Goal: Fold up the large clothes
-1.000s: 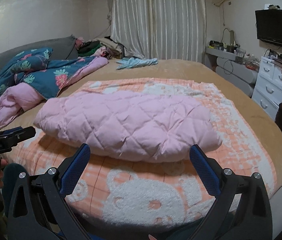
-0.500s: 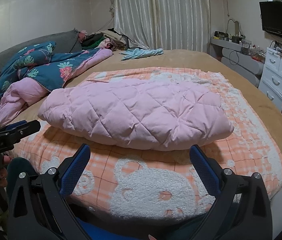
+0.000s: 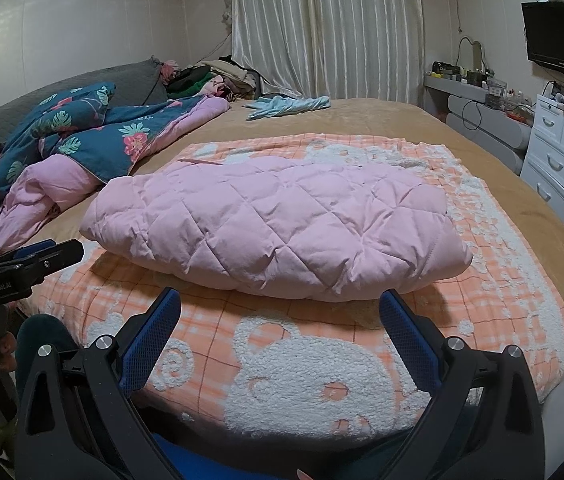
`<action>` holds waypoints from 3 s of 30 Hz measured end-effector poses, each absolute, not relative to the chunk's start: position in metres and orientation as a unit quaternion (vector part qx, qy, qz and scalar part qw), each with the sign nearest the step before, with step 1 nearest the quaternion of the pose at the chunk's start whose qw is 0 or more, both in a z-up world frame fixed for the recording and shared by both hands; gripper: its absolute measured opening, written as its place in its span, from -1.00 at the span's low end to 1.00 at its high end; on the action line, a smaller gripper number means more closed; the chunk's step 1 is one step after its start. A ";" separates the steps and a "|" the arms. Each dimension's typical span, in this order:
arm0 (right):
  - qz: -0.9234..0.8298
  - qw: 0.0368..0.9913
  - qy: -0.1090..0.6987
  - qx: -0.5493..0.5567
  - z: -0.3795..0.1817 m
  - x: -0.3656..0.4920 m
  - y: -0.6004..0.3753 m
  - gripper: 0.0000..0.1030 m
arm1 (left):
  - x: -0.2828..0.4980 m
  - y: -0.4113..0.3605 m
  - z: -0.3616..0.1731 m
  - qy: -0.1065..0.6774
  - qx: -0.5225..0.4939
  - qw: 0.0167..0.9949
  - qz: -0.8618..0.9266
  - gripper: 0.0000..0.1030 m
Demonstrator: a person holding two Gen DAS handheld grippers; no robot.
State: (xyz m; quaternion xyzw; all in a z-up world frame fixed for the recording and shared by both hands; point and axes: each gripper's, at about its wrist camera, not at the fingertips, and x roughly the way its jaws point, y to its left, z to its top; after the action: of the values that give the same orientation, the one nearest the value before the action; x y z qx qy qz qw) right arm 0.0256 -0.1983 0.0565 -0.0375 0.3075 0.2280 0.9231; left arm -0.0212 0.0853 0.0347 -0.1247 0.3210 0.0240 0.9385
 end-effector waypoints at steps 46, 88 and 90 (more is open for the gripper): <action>0.227 0.923 0.308 -0.038 0.058 0.025 -0.199 0.92 | -0.025 0.087 0.039 0.325 -0.114 0.938 0.039 0.82; 0.182 0.931 0.316 -0.033 0.053 0.036 -0.228 0.92 | -0.020 0.091 0.019 0.368 -0.100 0.923 0.048 0.82; 0.157 0.935 0.316 -0.019 0.052 0.042 -0.251 0.92 | -0.020 0.096 0.018 0.365 -0.102 0.924 0.058 0.82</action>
State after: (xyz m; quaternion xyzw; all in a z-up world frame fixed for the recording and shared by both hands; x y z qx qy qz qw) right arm 0.0418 -0.2508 0.0517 -0.0186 0.3163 0.1565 0.9355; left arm -0.0204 0.0964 0.0176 -0.1019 0.3651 0.0578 0.9236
